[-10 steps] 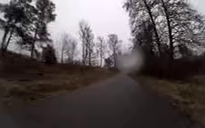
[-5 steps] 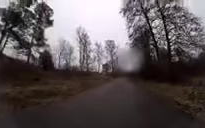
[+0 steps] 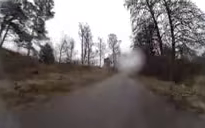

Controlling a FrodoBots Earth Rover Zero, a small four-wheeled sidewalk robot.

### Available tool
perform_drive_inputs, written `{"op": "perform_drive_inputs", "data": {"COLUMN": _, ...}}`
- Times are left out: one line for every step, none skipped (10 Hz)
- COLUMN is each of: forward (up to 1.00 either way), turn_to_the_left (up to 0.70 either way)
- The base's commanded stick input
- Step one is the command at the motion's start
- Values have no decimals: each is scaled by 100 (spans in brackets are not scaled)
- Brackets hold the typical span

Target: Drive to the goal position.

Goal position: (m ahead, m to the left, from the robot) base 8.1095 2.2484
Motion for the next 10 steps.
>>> {"op": "perform_drive_inputs", "data": {"forward": 70, "turn_to_the_left": 0}}
{"op": "perform_drive_inputs", "data": {"forward": 70, "turn_to_the_left": 0}}
{"op": "perform_drive_inputs", "data": {"forward": 70, "turn_to_the_left": 0}}
{"op": "perform_drive_inputs", "data": {"forward": 70, "turn_to_the_left": 0}}
{"op": "perform_drive_inputs", "data": {"forward": 70, "turn_to_the_left": 0}}
{"op": "perform_drive_inputs", "data": {"forward": 70, "turn_to_the_left": 0}}
{"op": "perform_drive_inputs", "data": {"forward": 70, "turn_to_the_left": 0}}
{"op": "perform_drive_inputs", "data": {"forward": 70, "turn_to_the_left": 0}}
{"op": "perform_drive_inputs", "data": {"forward": 70, "turn_to_the_left": 0}}
{"op": "perform_drive_inputs", "data": {"forward": 70, "turn_to_the_left": 0}}
